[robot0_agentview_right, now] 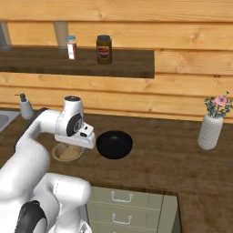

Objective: Pick up the bowls on the counter and stack them on top of one another in the open cabinet. Place the smaller bowl on top of the larger bowl.

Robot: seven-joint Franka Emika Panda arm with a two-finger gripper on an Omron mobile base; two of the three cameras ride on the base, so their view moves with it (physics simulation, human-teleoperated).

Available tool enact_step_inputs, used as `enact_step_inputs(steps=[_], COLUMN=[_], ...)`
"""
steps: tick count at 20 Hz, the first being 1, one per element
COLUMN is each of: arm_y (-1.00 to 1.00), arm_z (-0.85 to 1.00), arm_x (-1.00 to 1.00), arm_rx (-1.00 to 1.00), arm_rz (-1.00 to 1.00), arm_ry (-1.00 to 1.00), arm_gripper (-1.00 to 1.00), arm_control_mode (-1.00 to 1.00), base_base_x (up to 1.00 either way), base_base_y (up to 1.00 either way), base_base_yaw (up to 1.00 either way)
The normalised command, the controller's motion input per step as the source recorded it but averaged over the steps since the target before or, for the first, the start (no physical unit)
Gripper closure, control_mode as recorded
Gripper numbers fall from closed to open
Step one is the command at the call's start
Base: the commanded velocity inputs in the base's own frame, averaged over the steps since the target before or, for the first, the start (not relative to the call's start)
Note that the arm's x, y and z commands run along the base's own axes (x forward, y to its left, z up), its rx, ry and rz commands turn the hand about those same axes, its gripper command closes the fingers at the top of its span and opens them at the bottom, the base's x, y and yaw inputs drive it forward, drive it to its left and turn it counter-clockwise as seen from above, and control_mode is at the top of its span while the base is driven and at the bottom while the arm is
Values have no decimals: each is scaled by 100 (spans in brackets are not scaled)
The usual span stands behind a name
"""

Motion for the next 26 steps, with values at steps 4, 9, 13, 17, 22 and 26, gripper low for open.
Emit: enact_step_inputs(steps=[4,9,13,17,22,26], arm_y=[0,0,0,0,1,15], arm_z=[-54,-53,-52,-30,-21,0], arm_x=[43,19,11,13,8,7], arm_rx=[0,0,0,0,0,0], arm_rz=[0,0,0,0,0,0], arm_ry=[5,0,0,4,6,9], arm_gripper=[-100,-100,-100,-100,-100,-100], arm_control_mode=[-100,-100,-100,-100,-100,-100], base_base_x=[0,0,0,0,0,0], base_base_y=[0,0,0,0,0,0], base_base_yaw=[0,0,0,0,0,0])
